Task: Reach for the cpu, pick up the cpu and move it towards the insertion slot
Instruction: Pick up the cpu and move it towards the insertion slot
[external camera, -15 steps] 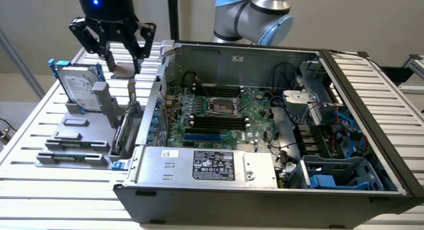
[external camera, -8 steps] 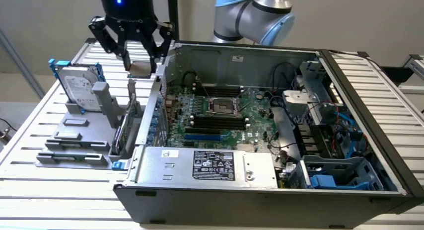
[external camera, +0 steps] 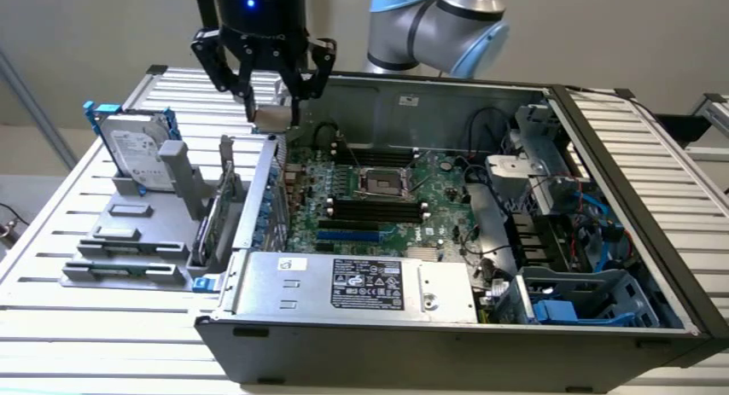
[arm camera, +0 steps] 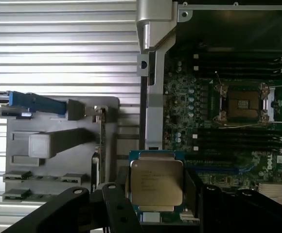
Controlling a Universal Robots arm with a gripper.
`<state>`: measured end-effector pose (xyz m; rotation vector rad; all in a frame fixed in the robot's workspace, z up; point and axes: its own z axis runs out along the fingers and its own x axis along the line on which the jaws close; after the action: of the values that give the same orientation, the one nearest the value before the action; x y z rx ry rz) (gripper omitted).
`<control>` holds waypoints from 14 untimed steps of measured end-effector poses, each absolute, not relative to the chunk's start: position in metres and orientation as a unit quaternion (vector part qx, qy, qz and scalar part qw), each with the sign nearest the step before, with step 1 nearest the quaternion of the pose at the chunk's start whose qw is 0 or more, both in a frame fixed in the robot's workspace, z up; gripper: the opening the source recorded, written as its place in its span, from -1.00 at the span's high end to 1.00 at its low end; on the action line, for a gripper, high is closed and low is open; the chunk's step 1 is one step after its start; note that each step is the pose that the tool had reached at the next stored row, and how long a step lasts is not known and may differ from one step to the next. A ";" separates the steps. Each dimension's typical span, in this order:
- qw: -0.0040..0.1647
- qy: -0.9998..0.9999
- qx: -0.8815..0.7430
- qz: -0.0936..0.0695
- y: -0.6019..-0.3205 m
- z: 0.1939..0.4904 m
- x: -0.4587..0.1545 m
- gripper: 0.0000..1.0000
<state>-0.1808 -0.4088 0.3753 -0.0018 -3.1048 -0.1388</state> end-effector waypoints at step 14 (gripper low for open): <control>0.017 -0.999 -0.001 -0.045 -0.390 0.375 -0.127 -0.09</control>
<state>-0.1267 -0.3905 0.3751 -0.0018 -3.1048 -0.1390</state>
